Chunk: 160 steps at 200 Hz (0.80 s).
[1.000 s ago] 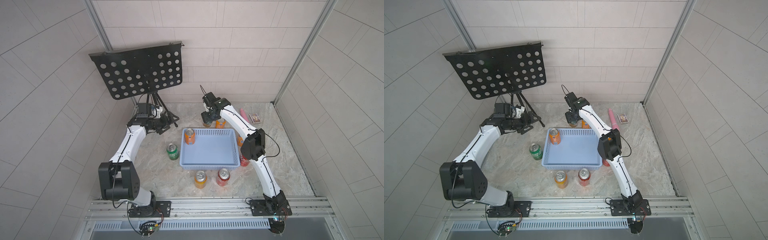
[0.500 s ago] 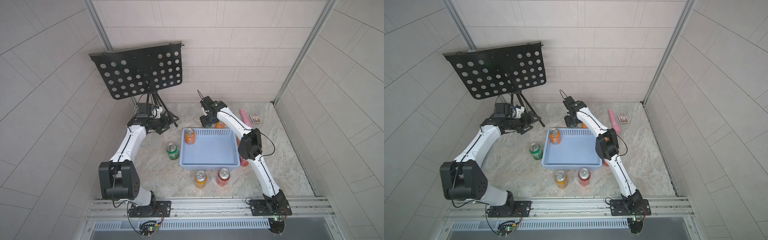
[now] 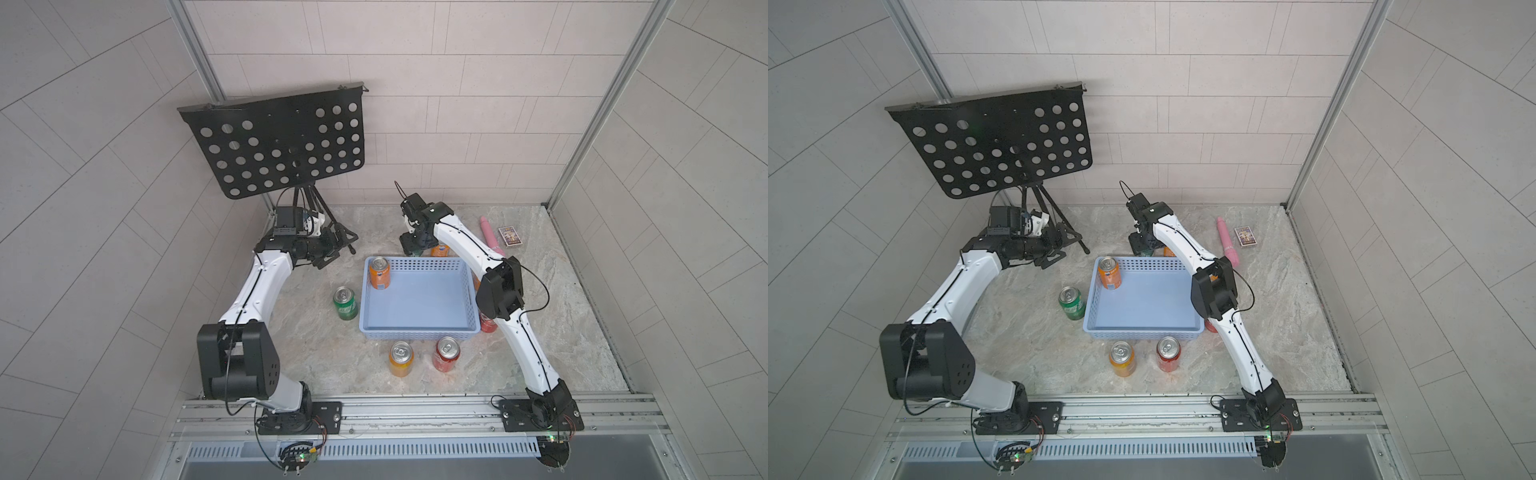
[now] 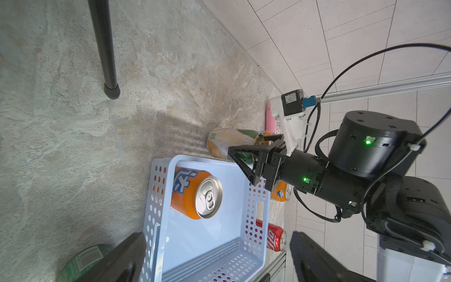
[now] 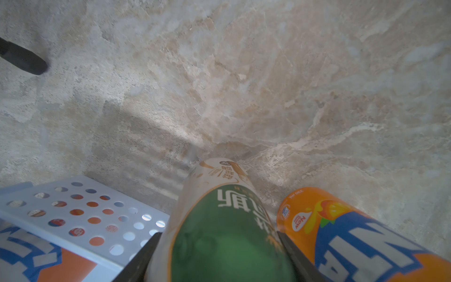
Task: Take out the drinks from the basket
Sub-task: Place the drink at the center of the board.
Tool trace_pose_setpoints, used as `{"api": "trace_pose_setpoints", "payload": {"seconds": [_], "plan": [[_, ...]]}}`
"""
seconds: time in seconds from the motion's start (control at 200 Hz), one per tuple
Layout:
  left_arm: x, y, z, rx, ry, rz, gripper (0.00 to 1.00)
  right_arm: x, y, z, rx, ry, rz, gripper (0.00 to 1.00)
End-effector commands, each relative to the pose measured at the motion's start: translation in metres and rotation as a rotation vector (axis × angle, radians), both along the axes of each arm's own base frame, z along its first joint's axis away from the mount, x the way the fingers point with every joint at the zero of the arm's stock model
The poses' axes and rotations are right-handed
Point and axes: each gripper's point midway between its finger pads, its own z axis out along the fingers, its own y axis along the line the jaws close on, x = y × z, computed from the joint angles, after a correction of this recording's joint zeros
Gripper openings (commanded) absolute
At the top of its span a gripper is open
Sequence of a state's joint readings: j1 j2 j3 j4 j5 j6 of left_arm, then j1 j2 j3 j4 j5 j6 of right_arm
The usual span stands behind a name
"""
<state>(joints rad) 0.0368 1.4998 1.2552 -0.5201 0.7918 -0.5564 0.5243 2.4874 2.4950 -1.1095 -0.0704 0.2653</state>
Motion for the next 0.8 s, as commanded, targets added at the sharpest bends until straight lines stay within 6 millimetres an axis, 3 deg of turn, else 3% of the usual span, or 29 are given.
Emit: {"api": "trace_pose_setpoints", "payload": {"seconds": [0.0, 0.29, 0.48, 0.595, 0.796], "plan": [[-0.003, -0.001, -0.004, 0.014, -0.006, -0.011, 1.0, 0.004, 0.004, 0.017, 0.01, -0.046, 0.01, 0.66], [-0.003, -0.001, -0.005, 0.012, -0.002, -0.01, 1.0, 0.004, 0.005, 0.028, 0.028, -0.061, 0.005, 0.79], [-0.004, 0.0, -0.004, 0.017, -0.006, -0.007, 1.0, 0.005, 0.004, 0.042, 0.037, -0.089, -0.007, 0.82], [-0.004, 0.0, -0.004, 0.018, -0.006, -0.009, 1.0, 0.005, 0.005, 0.072, 0.084, -0.142, -0.026, 0.82], [-0.004, 0.001, -0.001, 0.03, -0.019, -0.006, 1.0, -0.001, 0.012, 0.152, 0.229, -0.277, -0.022, 0.84]]}}
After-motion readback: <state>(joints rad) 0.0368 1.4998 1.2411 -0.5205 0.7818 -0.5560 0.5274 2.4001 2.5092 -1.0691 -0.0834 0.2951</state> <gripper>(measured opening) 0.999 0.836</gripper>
